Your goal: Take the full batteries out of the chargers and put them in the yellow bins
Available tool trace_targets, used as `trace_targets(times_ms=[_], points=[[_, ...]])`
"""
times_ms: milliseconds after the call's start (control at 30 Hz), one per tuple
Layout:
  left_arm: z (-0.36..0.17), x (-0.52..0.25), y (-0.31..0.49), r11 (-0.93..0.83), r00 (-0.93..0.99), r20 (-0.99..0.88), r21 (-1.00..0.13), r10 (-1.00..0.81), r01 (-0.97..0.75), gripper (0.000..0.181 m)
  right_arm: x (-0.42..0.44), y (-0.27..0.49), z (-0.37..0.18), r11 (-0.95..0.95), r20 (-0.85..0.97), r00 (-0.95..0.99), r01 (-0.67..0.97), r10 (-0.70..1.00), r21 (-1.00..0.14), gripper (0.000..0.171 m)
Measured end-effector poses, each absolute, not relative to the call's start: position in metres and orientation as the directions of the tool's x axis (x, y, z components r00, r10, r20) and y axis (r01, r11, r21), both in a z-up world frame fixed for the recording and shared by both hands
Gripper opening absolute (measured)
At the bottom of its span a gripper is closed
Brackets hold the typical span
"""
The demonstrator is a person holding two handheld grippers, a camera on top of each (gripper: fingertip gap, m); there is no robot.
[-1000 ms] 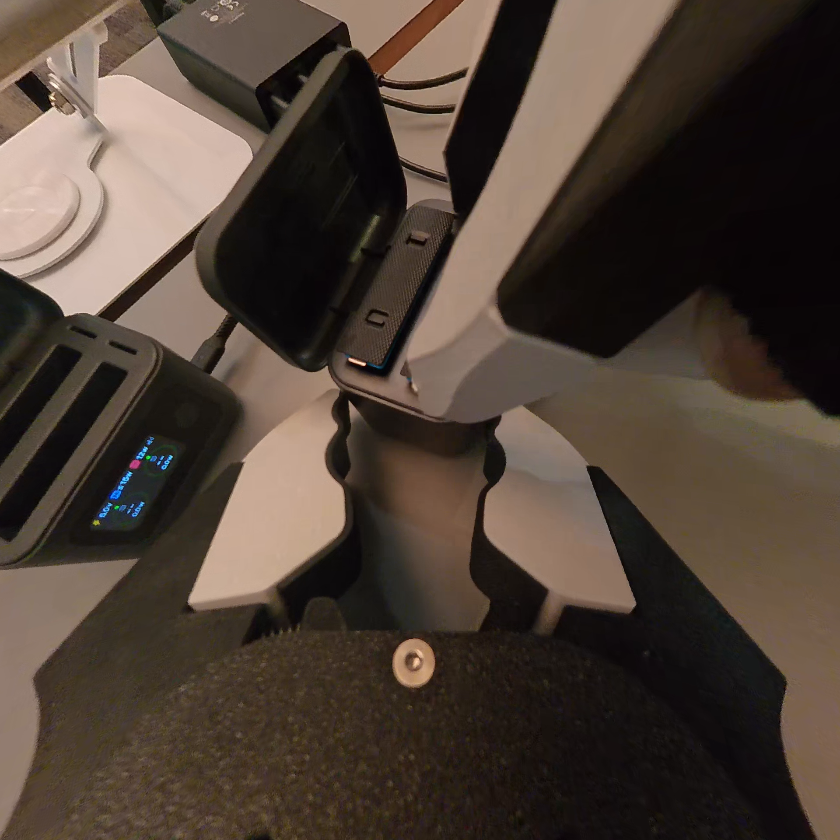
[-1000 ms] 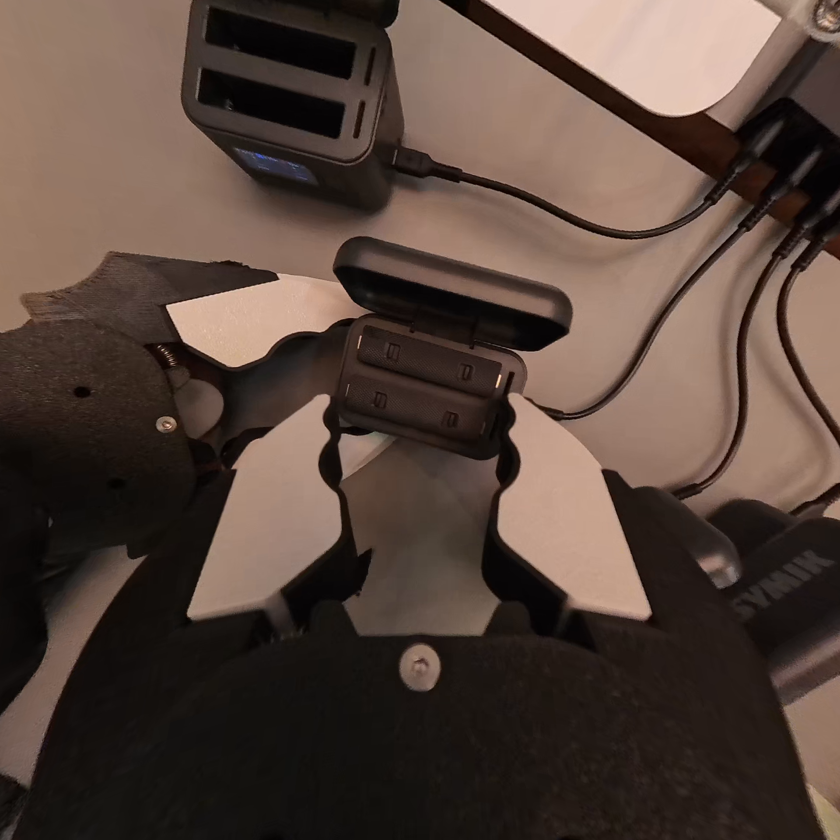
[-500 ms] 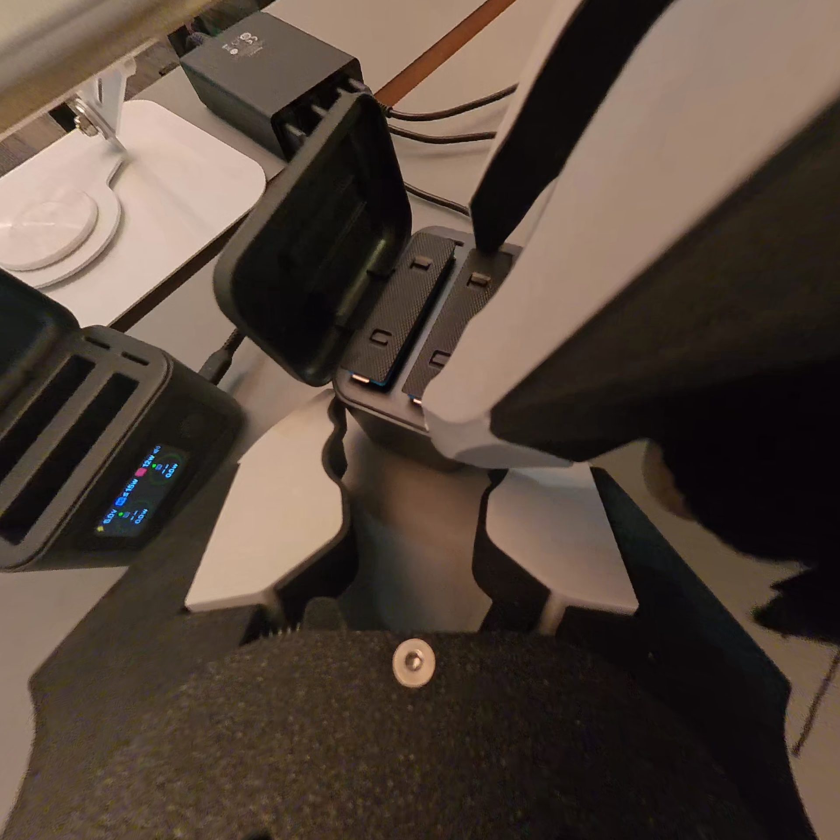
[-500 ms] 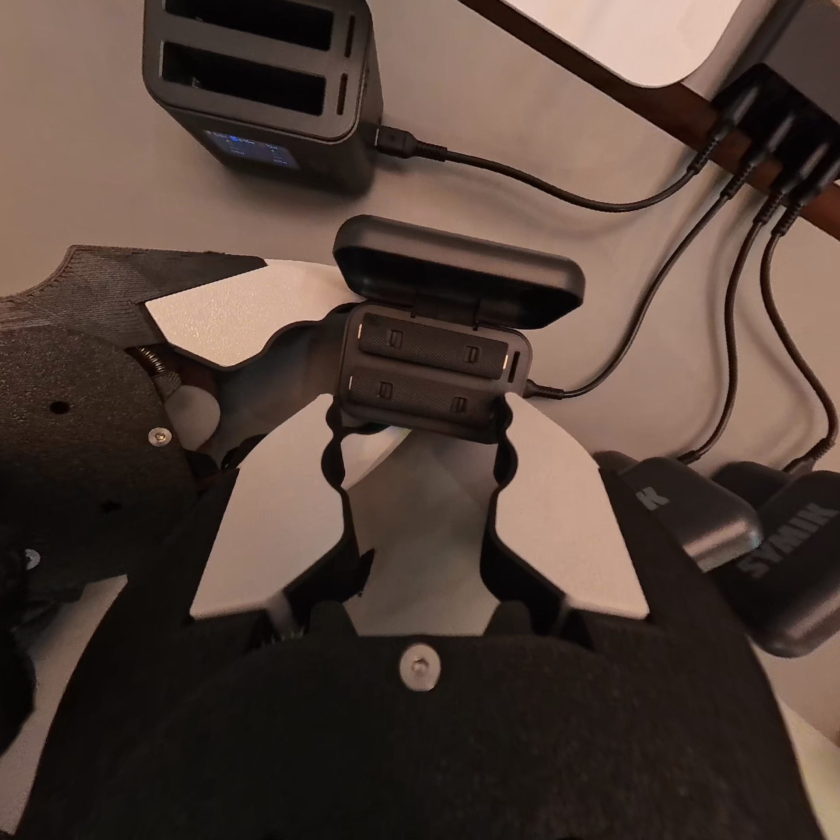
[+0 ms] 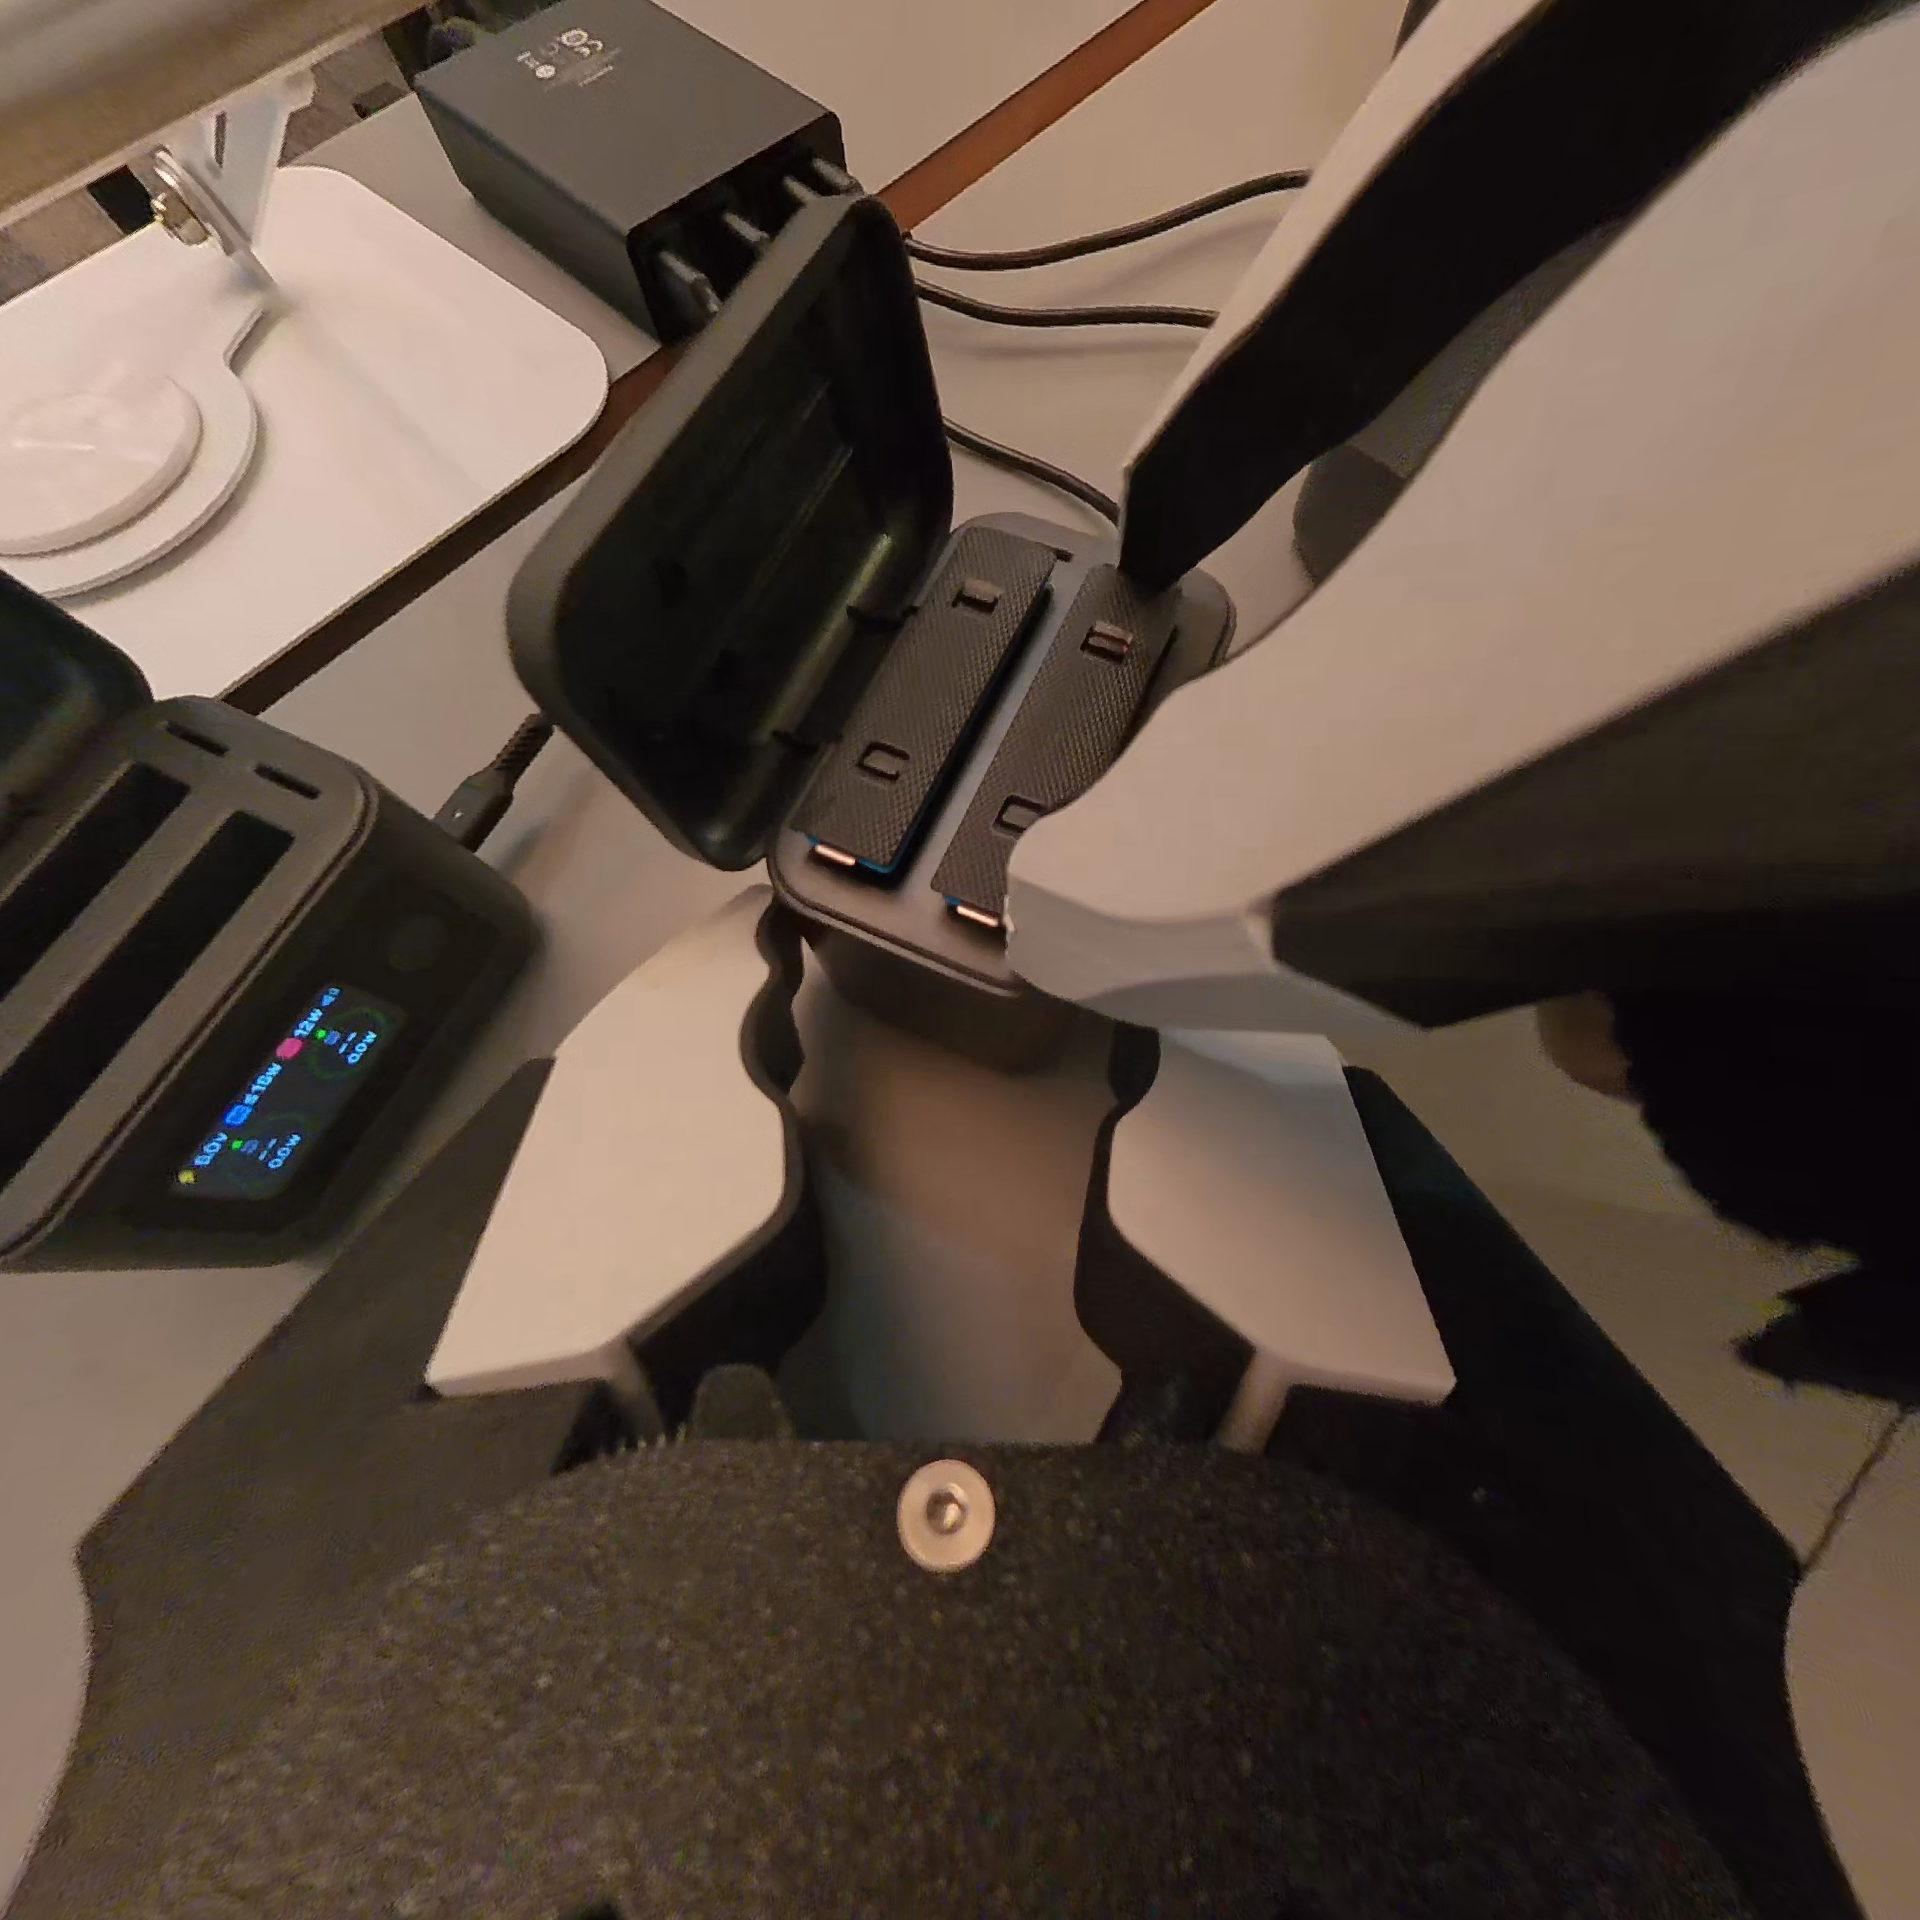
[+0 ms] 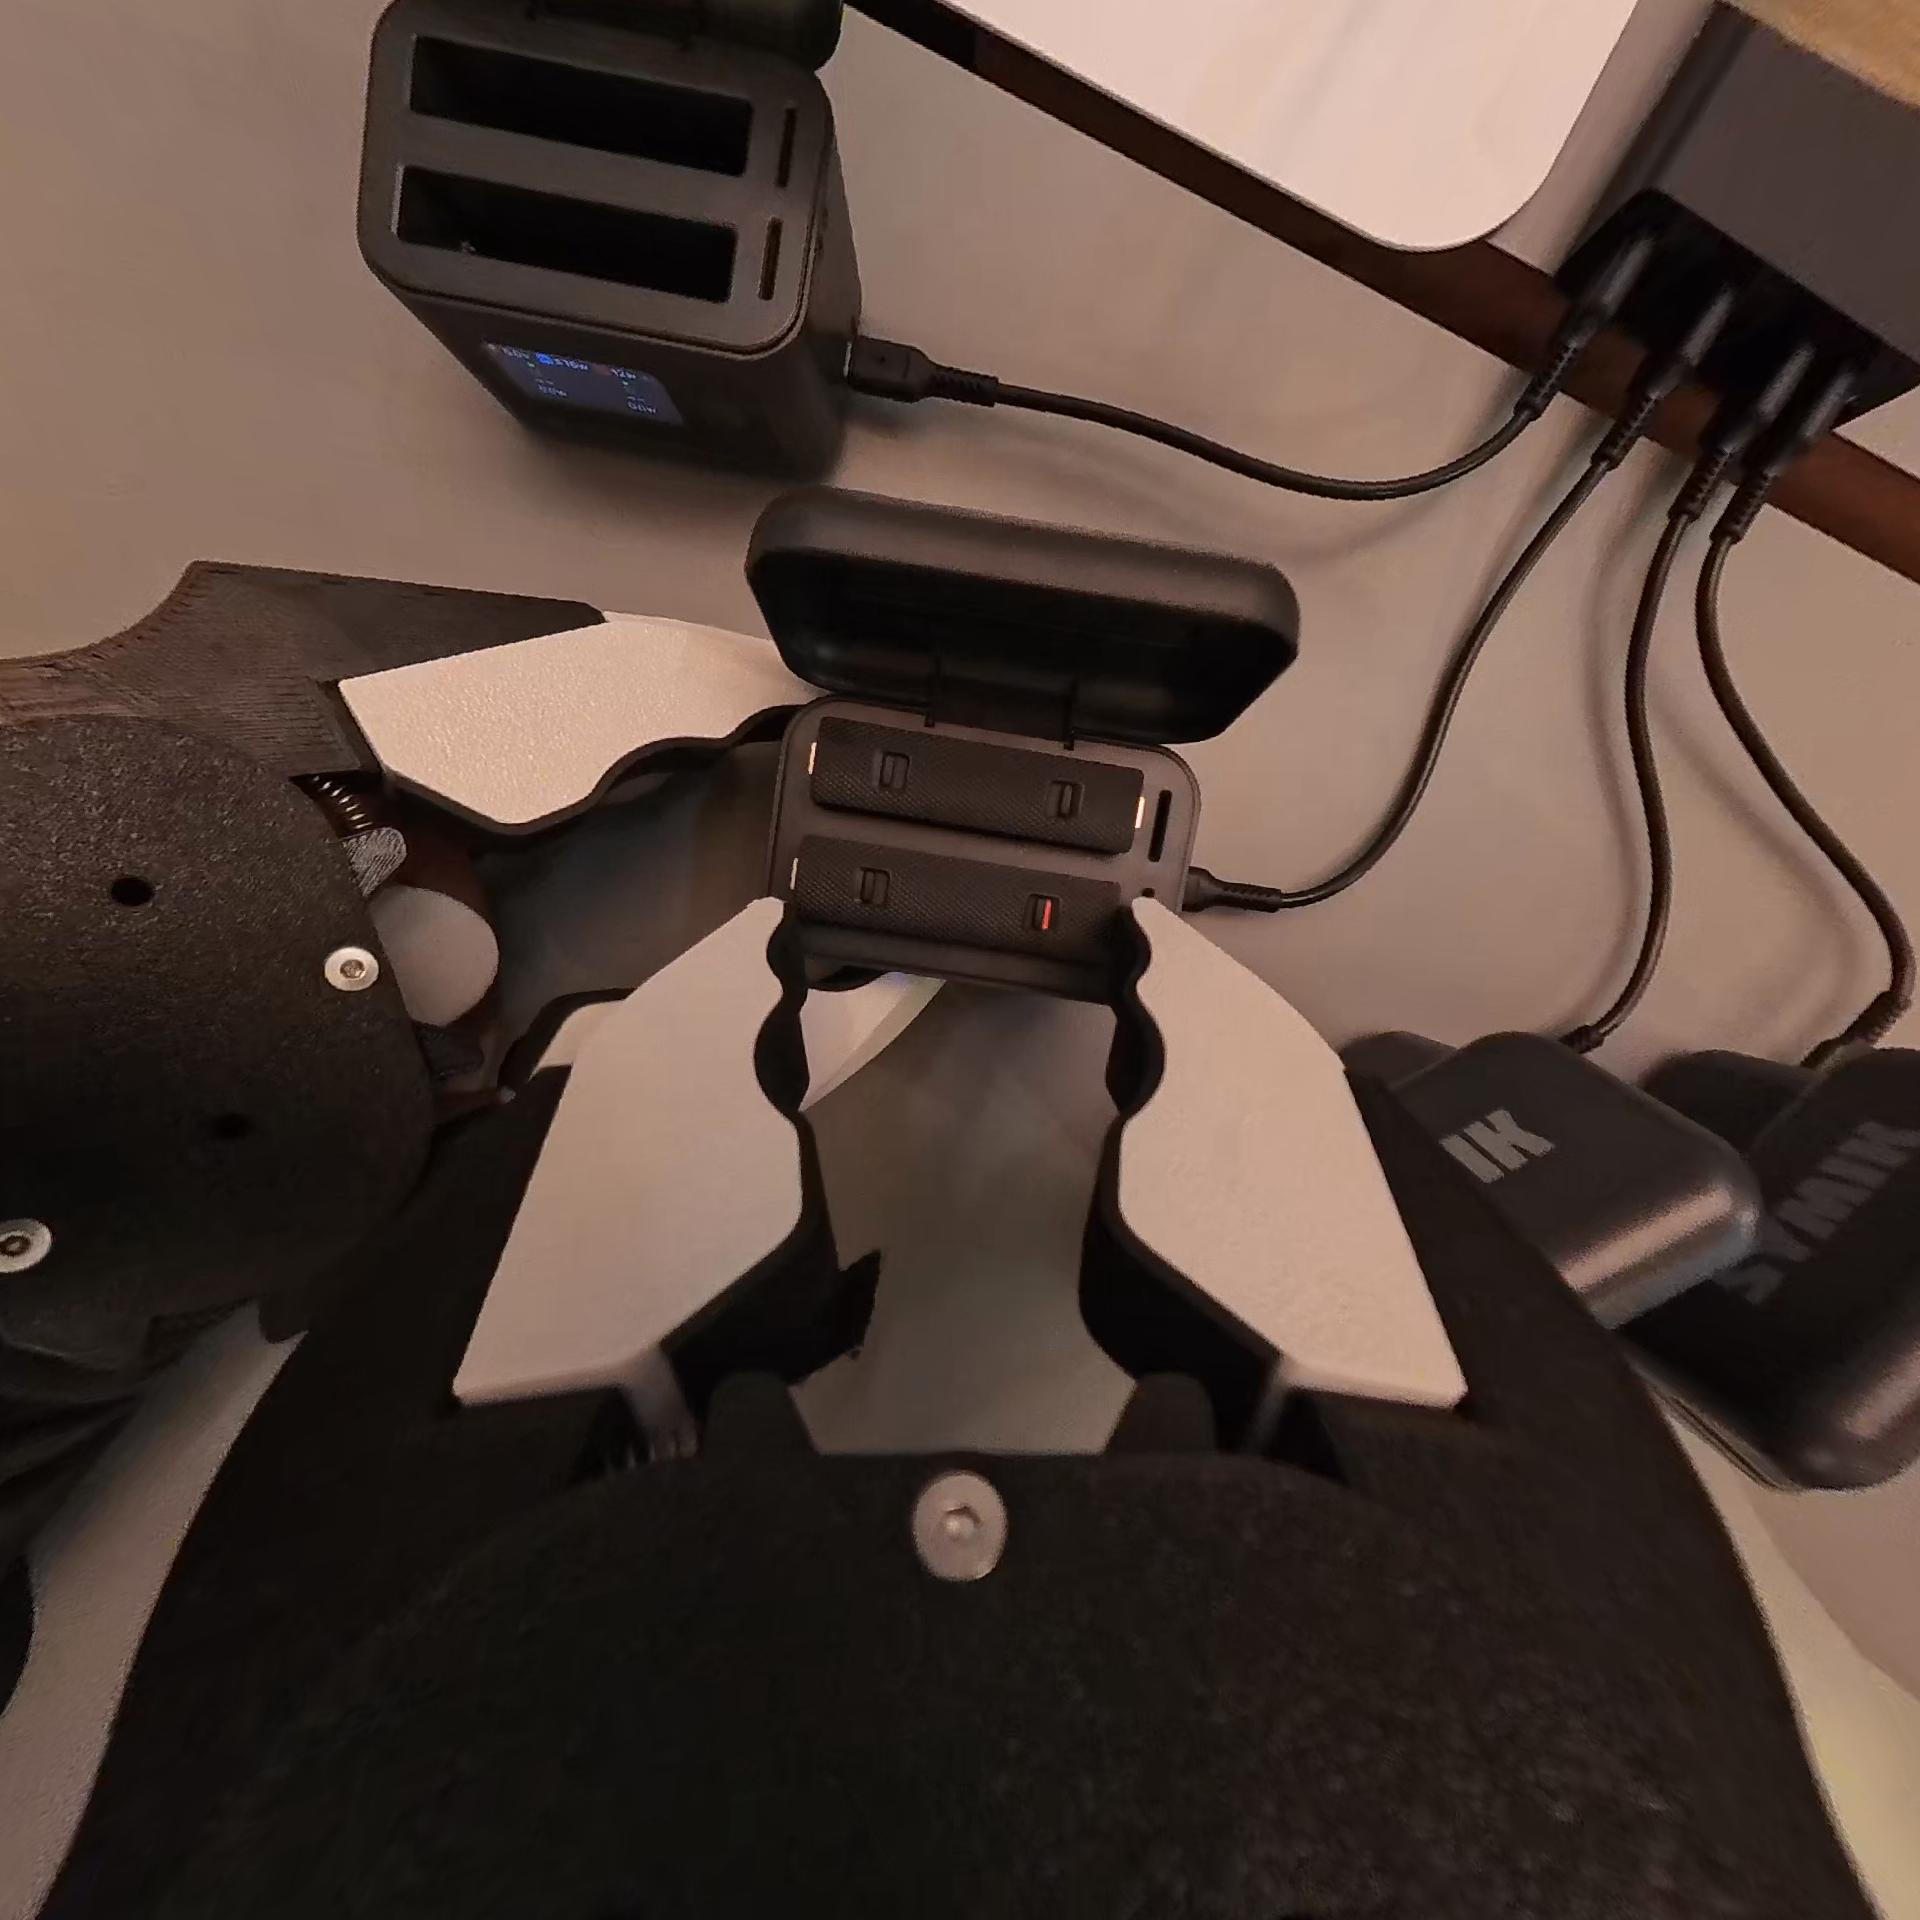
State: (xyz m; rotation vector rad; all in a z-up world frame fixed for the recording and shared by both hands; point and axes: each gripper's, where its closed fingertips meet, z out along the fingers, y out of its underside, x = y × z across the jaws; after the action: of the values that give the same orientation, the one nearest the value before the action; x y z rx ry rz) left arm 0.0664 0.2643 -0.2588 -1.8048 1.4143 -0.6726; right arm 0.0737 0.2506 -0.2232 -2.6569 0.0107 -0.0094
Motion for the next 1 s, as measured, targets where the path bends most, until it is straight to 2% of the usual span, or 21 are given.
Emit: trace_targets(times_ms=[733,833,900,1000], points=[[-0.260,0.068,0.264,-0.127,0.249,-0.024,-0.812,-0.968,-0.570,0.057,0.077,0.253,-0.217,-0.833,-0.059,0.998,-0.046,-0.016,-0.551,0.055],[-0.261,0.067,0.267,-0.147,0.263,-0.012,-0.805,-0.965,-0.575,0.057,0.079,0.260,-0.183,-0.774,-0.092,0.996,-0.066,-0.010,-0.630,0.055],[-0.261,0.067,0.265,-0.134,0.255,-0.022,-0.806,-0.967,-0.577,0.056,0.084,0.257,-0.165,-0.773,-0.031,0.999,-0.001,0.024,-0.635,0.056],[-0.261,0.067,0.265,-0.137,0.255,-0.018,-0.806,-0.967,-0.576,0.057,0.084,0.254,-0.140,-0.737,-0.089,0.995,-0.035,0.035,-0.675,0.056]])
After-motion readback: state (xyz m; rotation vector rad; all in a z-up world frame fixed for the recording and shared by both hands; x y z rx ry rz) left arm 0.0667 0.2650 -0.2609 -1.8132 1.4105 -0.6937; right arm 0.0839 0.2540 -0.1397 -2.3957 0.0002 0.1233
